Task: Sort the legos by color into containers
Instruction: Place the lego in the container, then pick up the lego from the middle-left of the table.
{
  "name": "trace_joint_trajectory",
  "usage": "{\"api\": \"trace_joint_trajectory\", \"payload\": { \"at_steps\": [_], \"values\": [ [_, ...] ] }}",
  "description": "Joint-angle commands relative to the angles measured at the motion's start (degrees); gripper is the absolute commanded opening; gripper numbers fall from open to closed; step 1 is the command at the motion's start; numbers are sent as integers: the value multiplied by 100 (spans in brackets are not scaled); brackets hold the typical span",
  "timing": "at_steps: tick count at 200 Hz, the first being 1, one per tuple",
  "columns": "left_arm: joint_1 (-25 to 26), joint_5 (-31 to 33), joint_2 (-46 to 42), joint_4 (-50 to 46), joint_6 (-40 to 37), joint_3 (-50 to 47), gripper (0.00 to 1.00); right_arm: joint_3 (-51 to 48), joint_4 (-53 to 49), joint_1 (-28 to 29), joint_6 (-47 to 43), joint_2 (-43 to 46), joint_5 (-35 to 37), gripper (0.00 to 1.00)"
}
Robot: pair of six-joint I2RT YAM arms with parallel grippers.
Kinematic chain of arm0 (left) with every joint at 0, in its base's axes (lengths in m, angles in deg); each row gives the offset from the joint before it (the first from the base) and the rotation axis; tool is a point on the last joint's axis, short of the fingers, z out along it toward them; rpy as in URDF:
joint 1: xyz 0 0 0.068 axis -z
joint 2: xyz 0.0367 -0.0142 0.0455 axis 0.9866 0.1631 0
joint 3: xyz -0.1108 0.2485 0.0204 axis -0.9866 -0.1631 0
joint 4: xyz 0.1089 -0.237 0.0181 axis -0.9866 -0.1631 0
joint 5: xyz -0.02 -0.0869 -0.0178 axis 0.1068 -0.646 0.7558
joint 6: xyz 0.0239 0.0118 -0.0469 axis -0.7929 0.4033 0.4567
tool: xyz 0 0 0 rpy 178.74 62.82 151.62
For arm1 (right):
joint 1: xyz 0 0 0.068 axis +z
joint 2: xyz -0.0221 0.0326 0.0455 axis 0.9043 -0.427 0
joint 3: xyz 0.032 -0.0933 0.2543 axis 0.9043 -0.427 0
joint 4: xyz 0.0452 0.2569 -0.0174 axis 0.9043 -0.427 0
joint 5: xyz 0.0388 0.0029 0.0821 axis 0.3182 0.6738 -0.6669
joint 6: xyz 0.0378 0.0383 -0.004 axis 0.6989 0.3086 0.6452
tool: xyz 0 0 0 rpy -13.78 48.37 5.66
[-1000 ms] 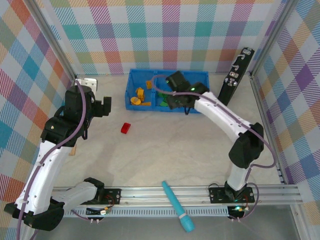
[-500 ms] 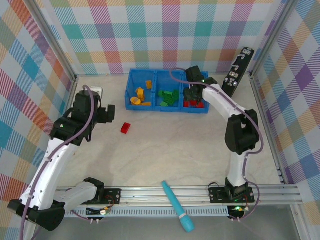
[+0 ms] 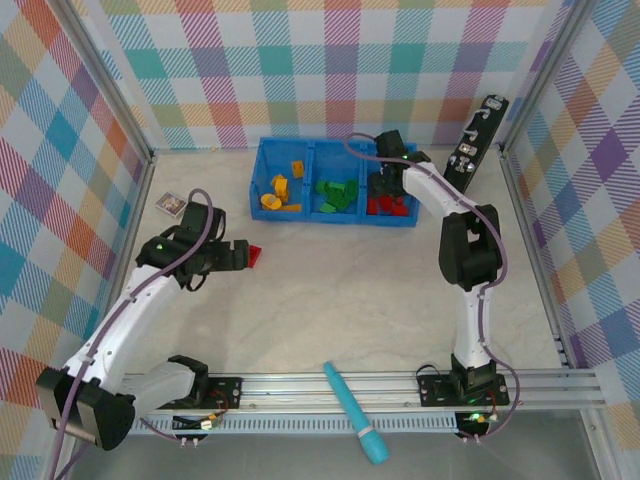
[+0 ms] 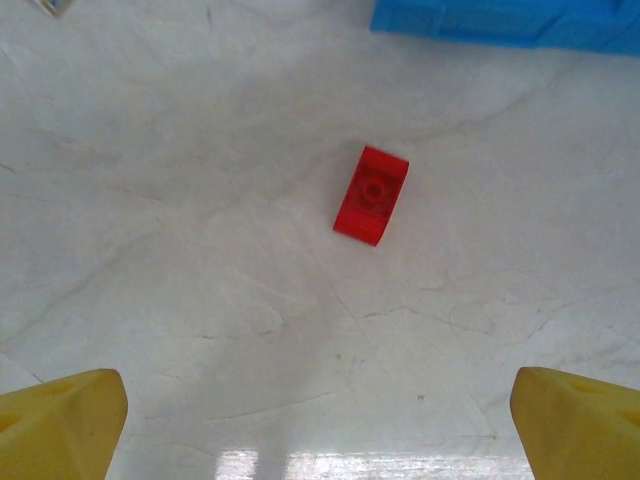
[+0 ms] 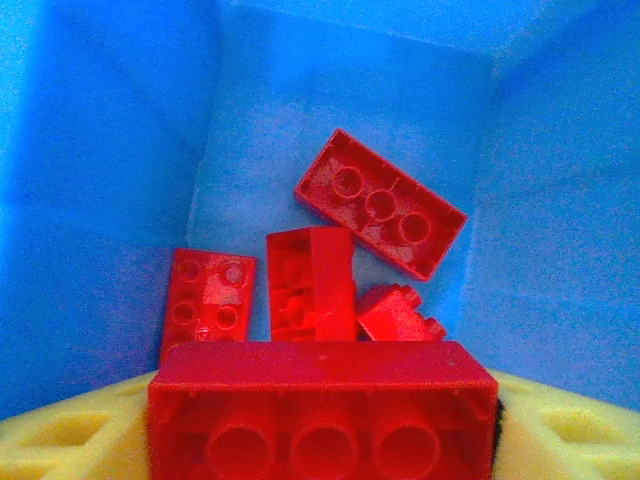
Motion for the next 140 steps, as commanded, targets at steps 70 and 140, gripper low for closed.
{"api": "trace_joint_trajectory", "payload": {
  "at_steps": [70, 140],
  "values": [
    [-53, -148, 1780, 1559, -200, -350, 90, 226, 151, -68, -169, 287, -468, 77],
    [-53, 362, 3285, 1844, -605, 132, 86, -791, 467, -76, -182, 1426, -671, 78]
  ]
}}
